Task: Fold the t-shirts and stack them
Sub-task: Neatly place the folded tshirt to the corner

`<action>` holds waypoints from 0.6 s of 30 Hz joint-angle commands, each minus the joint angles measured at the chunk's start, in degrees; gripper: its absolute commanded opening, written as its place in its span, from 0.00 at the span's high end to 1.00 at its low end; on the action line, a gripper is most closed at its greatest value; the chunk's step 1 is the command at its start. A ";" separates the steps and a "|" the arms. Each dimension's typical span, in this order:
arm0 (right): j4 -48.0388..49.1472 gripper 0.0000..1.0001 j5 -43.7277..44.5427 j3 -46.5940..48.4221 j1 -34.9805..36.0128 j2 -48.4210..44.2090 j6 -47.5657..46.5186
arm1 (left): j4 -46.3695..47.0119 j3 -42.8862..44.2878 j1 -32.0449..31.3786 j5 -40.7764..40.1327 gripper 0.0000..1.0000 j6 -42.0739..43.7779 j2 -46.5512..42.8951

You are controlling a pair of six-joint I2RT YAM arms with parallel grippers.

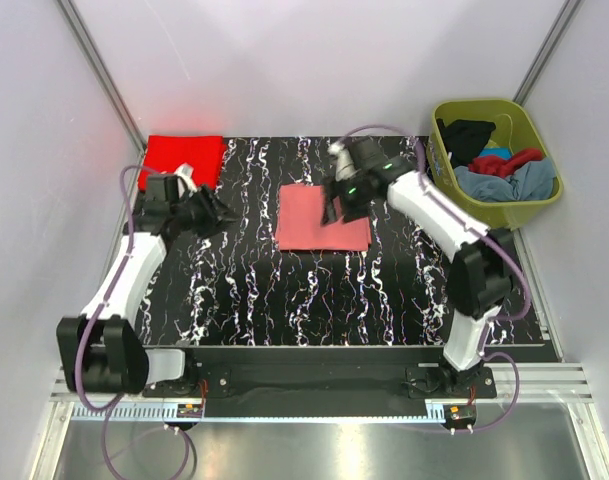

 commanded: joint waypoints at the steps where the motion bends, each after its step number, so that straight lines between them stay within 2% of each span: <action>1: -3.66 0.32 16.83 -3.67 10.18 -4.53 -8.40 | -12.74 -2.59 2.12 -9.46 0.52 0.10 -6.08; 2: -3.93 0.29 18.07 -4.89 13.59 -4.80 -9.38 | -13.99 -3.12 2.22 -11.13 0.52 0.01 -7.49; 3: -3.93 0.29 22.95 -5.34 15.11 -5.06 -10.08 | -15.04 -3.56 2.30 -14.98 0.52 0.01 -9.76; 5: -3.75 0.28 28.77 -6.13 18.09 -4.89 -11.75 | -16.46 -5.32 2.48 -17.64 0.50 0.18 -11.54; 9: -1.04 0.26 39.22 -7.10 25.90 -2.44 -18.59 | -16.46 -7.52 3.96 -18.18 0.46 1.50 -13.04; 11: 2.47 0.24 45.11 -9.12 28.99 -0.94 -26.06 | -16.55 -8.66 6.07 -17.83 0.44 1.59 -12.86; 16: 11.87 0.24 48.48 -14.37 34.71 2.31 -38.61 | -16.55 -9.37 12.83 -13.70 0.43 1.68 -11.55; 18: 20.47 0.25 49.10 -17.46 36.03 2.23 -43.90 | -16.55 -9.37 14.51 -12.13 0.43 1.59 -10.50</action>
